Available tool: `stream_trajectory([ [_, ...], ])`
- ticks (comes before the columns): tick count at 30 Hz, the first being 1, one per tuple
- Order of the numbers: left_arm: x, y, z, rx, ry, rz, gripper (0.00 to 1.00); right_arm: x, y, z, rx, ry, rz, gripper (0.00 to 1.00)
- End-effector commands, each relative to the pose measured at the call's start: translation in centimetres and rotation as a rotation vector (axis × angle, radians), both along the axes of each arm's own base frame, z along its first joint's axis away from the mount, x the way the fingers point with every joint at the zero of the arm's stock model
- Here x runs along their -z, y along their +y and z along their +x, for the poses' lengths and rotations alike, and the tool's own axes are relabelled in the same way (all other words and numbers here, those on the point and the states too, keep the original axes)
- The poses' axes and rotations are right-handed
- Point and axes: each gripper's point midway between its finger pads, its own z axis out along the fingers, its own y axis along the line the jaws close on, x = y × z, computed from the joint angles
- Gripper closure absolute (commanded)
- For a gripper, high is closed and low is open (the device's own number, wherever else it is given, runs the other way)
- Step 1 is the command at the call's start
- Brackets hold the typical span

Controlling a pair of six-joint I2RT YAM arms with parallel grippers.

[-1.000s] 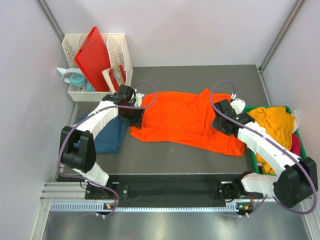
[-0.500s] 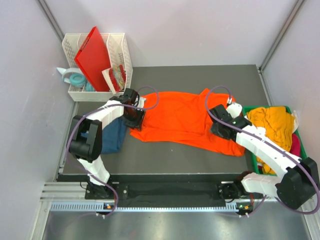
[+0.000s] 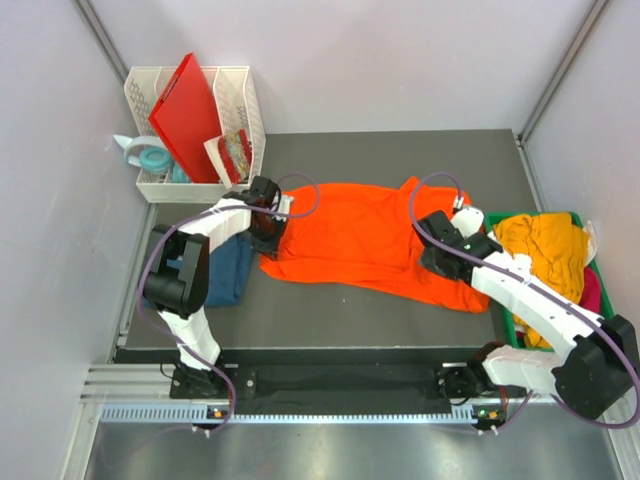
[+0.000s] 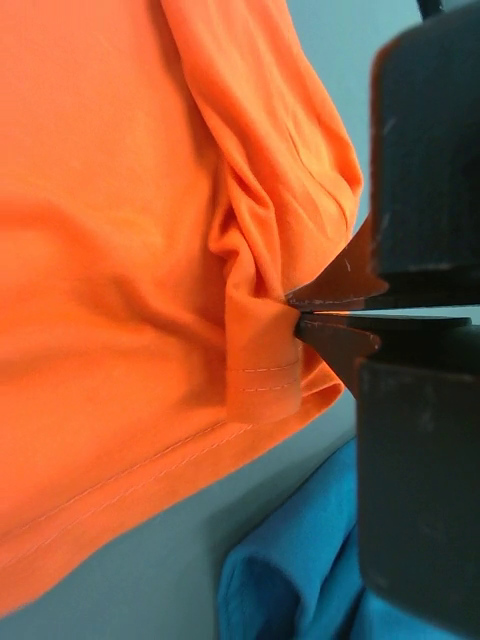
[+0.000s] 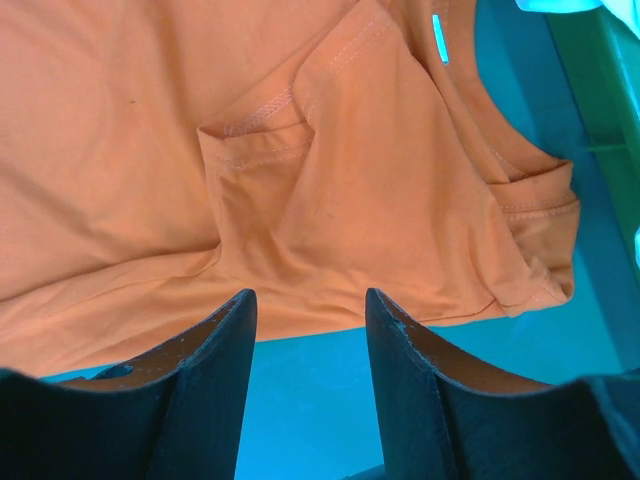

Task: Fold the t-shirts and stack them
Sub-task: Fold the flattened tshirt in 1/3 of the way

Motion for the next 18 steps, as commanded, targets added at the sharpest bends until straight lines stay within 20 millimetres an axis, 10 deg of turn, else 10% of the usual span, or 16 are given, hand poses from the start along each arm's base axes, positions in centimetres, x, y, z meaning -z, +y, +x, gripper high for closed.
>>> stream_trajectory([
  [1,-5.4,-1.5,4.4,-0.017,-0.191,-0.077,1.0,0.0,0.2,-0.1,0.008,-0.021,-0.007,0.53],
  [11,-7.1,-1.6,8.3,-0.043,-0.284,-0.062,1.0,1.3,0.1,-0.9,0.017,-0.002,-0.007,0.53],
  [18,-4.1,-1.6,11.4,-0.094,-0.256,-0.025,1.0,2.1,0.1,-1.2,0.019,0.014,-0.012,0.53],
])
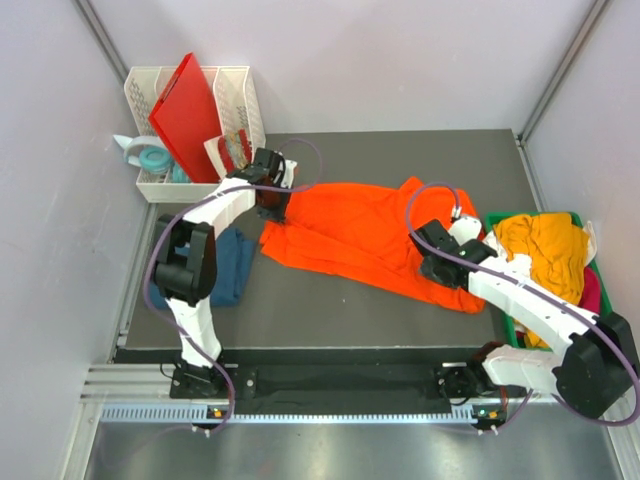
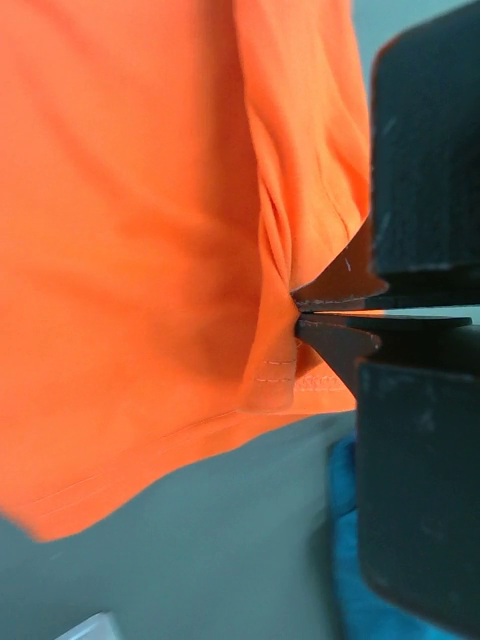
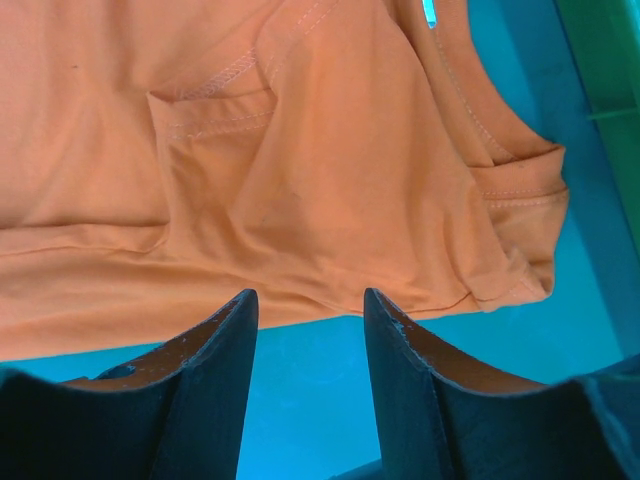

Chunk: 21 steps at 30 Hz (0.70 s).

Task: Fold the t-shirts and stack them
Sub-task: Fold the flattened tshirt in 1/3 of the way

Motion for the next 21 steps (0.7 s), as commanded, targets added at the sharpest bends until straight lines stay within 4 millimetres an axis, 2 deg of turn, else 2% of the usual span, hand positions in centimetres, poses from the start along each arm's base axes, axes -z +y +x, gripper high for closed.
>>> stream_trajectory([
  [1,0.9,0.1,3.5,-0.064,-0.045,0.017,1.0,0.1,0.4,0.2,0.005,-0.021,0.005,0.53],
  [2,0.8,0.1,4.1,-0.07,-0.055,0.019,1.0,0.2,0.4,0.2,0.005,-0.021,0.005,0.53],
  [4,2.3,0.3,4.9,-0.086,-0.041,0.04,1.0,0.5,0.5,0.2,0.002,-0.016,0.004,0.53],
  [5,2.1,0.2,5.7,-0.092,-0.051,0.037,0.98,0.5,0.6,0.2,0.001,-0.016,0.006,0.53],
  [7,3.0,0.1,6.3,-0.101,-0.043,0.039,0.93,0.9,0.7,0.2,-0.001,-0.007,0.007,0.53],
  [8,2.5,0.0,6.8,-0.11,-0.057,0.03,0.89,1.0,0.8,0.2,-0.003,-0.006,0.008,0.53],
  [9,2.3,-0.2,7.1,-0.12,-0.063,0.02,0.75,1.2,1.0,0.2,-0.008,0.001,0.008,0.53],
  [11,1.2,-0.3,7.6,-0.126,-0.089,-0.003,0.62,1.3,1.3,0.4,-0.014,0.001,0.01,0.53],
  [12,-0.3,-0.4,7.8,-0.125,-0.118,-0.018,0.52,1.2,1.4,0.6,-0.016,-0.003,0.012,0.53],
  [14,-1.3,-0.3,7.6,-0.125,-0.147,-0.028,0.41,1.1,1.7,0.8,-0.026,-0.006,0.015,0.53],
  [15,-3.0,-0.2,7.6,-0.126,-0.187,-0.038,0.36,1.2,1.8,0.9,-0.03,-0.006,0.014,0.54],
  [16,-3.7,0.0,7.4,-0.126,-0.204,-0.042,0.3,1.1,1.9,1.0,-0.033,-0.01,0.016,0.53],
  [17,-3.7,0.0,7.0,-0.122,-0.206,-0.041,0.3,1.1,2.0,1.1,-0.037,-0.014,0.016,0.53],
  [18,-4.9,0.1,6.6,-0.116,-0.225,-0.052,0.3,1.1,2.2,1.2,-0.043,-0.013,0.017,0.53],
  [19,-5.2,0.0,6.2,-0.111,-0.227,-0.056,0.3,1.1,2.3,1.3,-0.044,-0.013,0.016,0.53],
  [21,-5.0,0.2,4.7,-0.1,-0.199,-0.063,0.32,1.3,2.4,1.4,-0.049,-0.009,0.012,0.53],
])
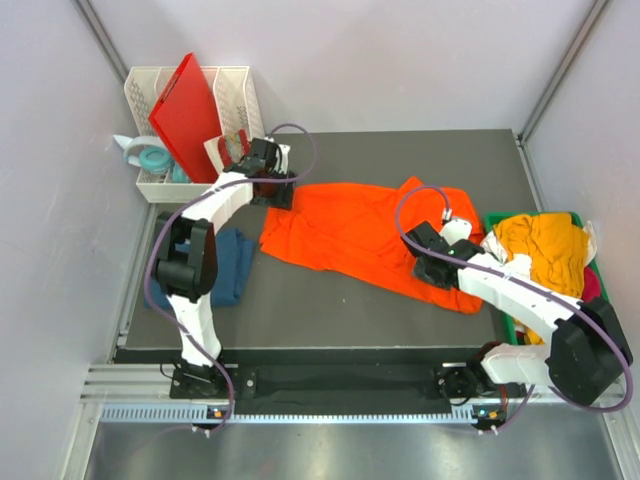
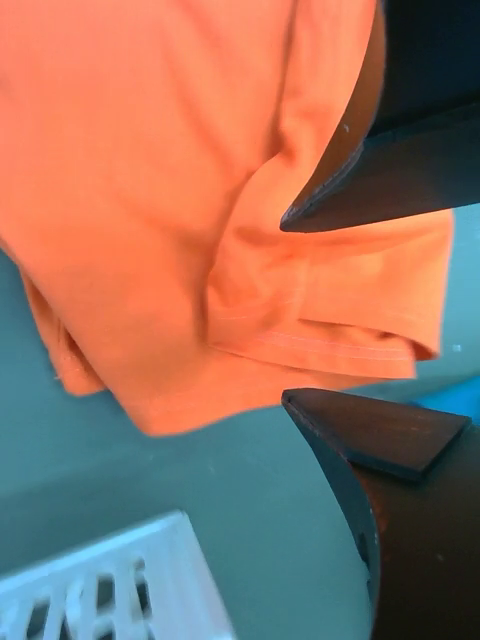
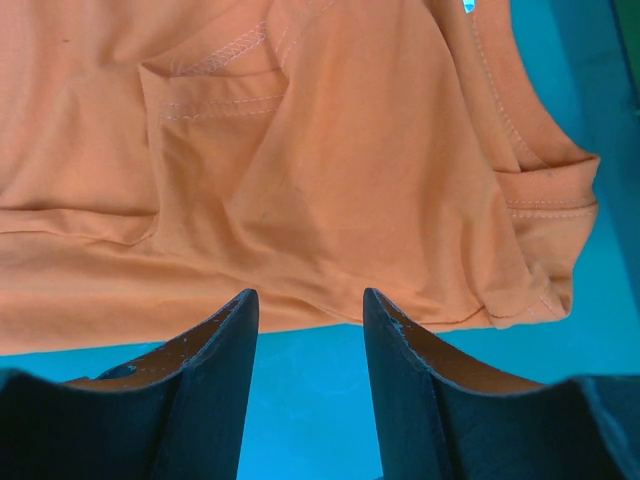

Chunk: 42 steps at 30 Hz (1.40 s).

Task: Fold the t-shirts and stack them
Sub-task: Fold the flattened tshirt in 1/3 of the way

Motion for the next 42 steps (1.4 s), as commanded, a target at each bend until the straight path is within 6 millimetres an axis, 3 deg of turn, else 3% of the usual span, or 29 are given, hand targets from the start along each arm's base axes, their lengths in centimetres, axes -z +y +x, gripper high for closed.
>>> stream_trajectory([
  [1,-4.7,-0.3,-1.1,0.024,-0.097,-0.06,0.34,-0.6,1.4,1.2,-0.033,-0.04,0.019,0.54],
  [6,-1.5,0.9,-5.0,0.031,0.024,-0.022,0.37,-0.4,1.7,1.4,-0.043,-0.035,0.018,0.53],
  [10,0.8,1.9,-7.0,0.043,0.093,0.028,0.37,-0.3,1.8,1.3,-0.047,-0.037,0.022,0.53],
  [20,4.6,2.8,-8.6,0.029,0.218,0.087,0.39,-0.3,1.4,1.9,-0.042,-0.059,-0.01,0.54],
  [23,6.3,3.0,-9.0,0.02,0.275,0.105,0.4,0.1,1.0,2.7,-0.029,-0.065,-0.056,0.54],
  [25,6.7,2.9,-8.9,0.018,0.29,0.109,0.42,1.4,0.7,3.4,-0.024,-0.021,-0.085,0.55],
  [26,7.2,2.8,-9.1,0.021,0.31,0.113,0.45,1.4,1.1,3.9,-0.024,-0.009,-0.077,0.55],
  [28,7.3,2.8,-9.4,0.03,0.331,0.122,0.52,3.3,0.8,4.2,-0.021,0.068,-0.109,0.56],
  [31,7.3,2.9,-9.9,0.045,0.353,0.133,0.71,4.7,1.3,4.6,-0.024,0.126,-0.124,0.57],
  [32,7.2,2.9,-10.0,0.054,0.354,0.139,0.86,4.9,1.5,4.9,-0.025,0.134,-0.12,0.57],
  [34,7.1,3.2,-10.8,0.058,0.388,0.148,1.0,5.8,1.4,4.7,-0.025,0.172,-0.127,0.58],
  [37,6.9,3.3,-12.3,0.112,0.442,0.161,1.0,6.5,1.5,4.1,-0.026,0.211,-0.124,0.6],
  [42,6.1,3.8,-15.3,0.202,0.559,0.194,1.0,7.8,0.8,1.3,-0.044,0.291,-0.109,0.61],
])
